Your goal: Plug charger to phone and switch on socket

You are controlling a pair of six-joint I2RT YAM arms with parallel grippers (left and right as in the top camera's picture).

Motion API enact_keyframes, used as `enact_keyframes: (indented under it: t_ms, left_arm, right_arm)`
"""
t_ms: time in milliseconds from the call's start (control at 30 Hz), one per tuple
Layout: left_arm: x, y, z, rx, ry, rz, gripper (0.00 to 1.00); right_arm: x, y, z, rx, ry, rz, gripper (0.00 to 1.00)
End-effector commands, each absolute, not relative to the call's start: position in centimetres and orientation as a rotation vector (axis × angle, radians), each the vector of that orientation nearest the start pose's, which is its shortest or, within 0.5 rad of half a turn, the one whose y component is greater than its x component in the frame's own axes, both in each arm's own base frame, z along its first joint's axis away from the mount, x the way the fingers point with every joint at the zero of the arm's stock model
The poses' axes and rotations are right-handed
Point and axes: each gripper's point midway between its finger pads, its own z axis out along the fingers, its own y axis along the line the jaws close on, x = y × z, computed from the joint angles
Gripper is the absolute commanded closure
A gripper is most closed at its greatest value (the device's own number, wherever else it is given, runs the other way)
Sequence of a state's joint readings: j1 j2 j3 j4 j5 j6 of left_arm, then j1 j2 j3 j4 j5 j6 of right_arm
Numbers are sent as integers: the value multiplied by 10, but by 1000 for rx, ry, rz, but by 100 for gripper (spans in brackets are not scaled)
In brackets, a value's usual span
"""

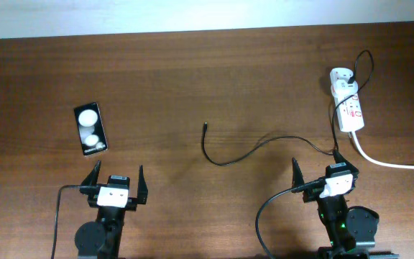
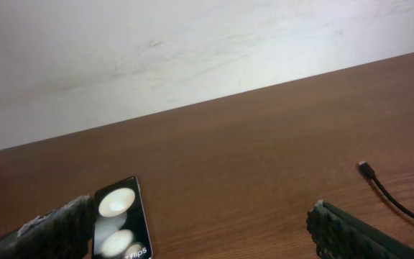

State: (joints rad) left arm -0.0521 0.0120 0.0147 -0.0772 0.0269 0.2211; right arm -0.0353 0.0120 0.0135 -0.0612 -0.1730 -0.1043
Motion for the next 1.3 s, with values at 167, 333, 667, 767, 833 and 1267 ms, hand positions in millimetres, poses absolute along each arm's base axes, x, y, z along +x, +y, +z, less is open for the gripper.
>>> enact_keyframes:
  t_ms: [167,333,667,767,833,1267]
  left_arm:
    - [246,-17,168,249,1584,118,1]
    - [245,-17,176,232,1576,105,1]
    - [260,-14,215,227,1654,117,1]
    - [271,-13,227,220,1687,127,1]
    - [279,-13,237,221,1714,123,1]
    - [366,3,289,169,2002,38,1]
  right_arm:
    - [245,22,160,-186,1620,42,1]
    - [245,22,160,-186,1620,42,1]
    - [245,22,160,-186,1620,42,1]
    - [245,22,160,-186,1620,42,1]
    - [245,22,160,-186,1620,42,1]
    - [245,22,160,-186,1620,42,1]
